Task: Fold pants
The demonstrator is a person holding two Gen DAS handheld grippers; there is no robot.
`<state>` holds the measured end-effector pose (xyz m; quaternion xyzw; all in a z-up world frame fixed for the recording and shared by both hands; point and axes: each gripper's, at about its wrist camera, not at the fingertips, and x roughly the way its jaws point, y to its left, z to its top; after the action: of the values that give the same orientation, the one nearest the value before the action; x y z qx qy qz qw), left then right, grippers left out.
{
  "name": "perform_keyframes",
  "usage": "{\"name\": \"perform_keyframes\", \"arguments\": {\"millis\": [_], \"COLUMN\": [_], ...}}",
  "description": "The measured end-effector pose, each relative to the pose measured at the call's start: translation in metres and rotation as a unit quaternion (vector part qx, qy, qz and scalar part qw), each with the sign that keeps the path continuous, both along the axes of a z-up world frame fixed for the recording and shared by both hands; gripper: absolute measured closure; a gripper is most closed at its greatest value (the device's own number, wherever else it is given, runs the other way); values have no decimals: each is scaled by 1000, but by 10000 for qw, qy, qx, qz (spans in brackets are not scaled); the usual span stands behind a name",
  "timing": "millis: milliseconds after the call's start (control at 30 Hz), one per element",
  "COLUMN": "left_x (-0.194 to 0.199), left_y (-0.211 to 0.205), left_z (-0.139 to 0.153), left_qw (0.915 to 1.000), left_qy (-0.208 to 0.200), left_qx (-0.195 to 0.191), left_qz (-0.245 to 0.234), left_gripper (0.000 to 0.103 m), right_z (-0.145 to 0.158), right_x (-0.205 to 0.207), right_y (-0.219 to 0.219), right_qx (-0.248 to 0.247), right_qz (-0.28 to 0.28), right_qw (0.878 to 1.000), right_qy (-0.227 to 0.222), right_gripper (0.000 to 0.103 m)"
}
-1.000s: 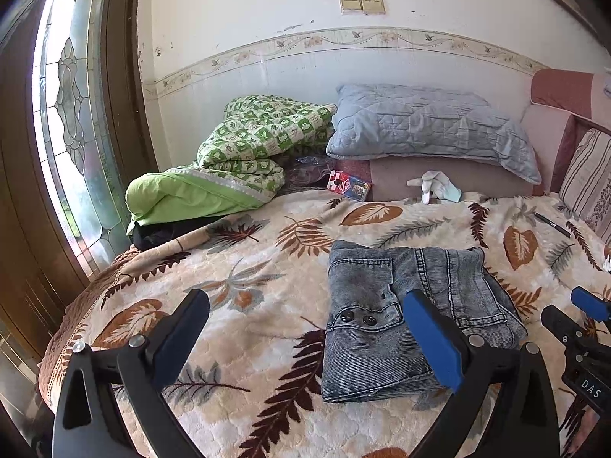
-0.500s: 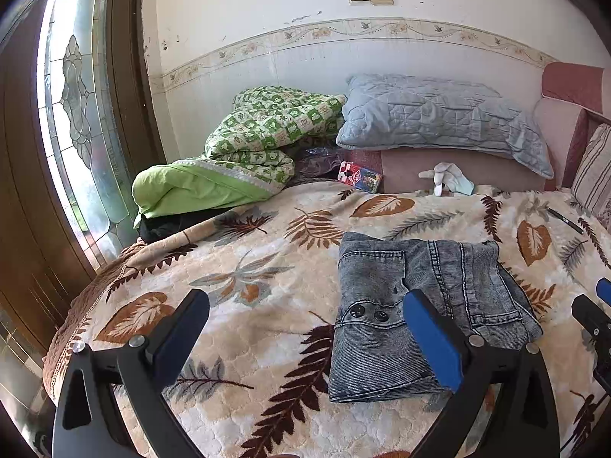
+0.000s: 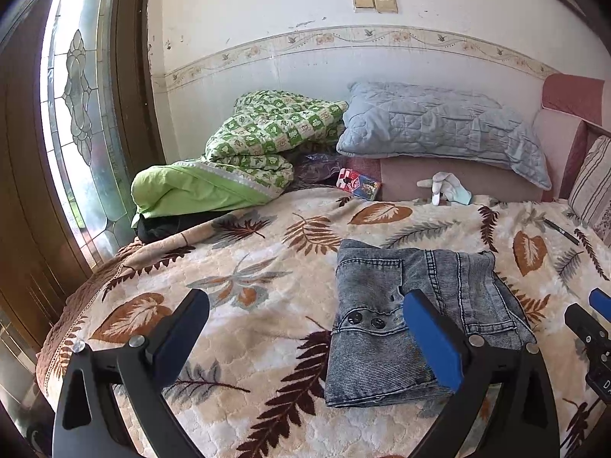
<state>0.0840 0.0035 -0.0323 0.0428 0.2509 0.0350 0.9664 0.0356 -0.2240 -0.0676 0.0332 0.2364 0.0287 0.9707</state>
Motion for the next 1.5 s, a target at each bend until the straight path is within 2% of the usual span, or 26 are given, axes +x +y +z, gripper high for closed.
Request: {"name": "perform_keyframes", "arguments": {"millis": [1500], "left_x": [-6], "left_y": [3], "left_z": [4], "left_qw": [10000], "left_qy": [-97], "left_qx": [-14], "left_qz": [9], "left_gripper": [2], "right_z": [1], "right_x": [-5], "right_y": [14], "right_qx": [-197], "right_qz": [226], "right_qw": [9993], "right_qy": [-221], "right_gripper": [35]}}
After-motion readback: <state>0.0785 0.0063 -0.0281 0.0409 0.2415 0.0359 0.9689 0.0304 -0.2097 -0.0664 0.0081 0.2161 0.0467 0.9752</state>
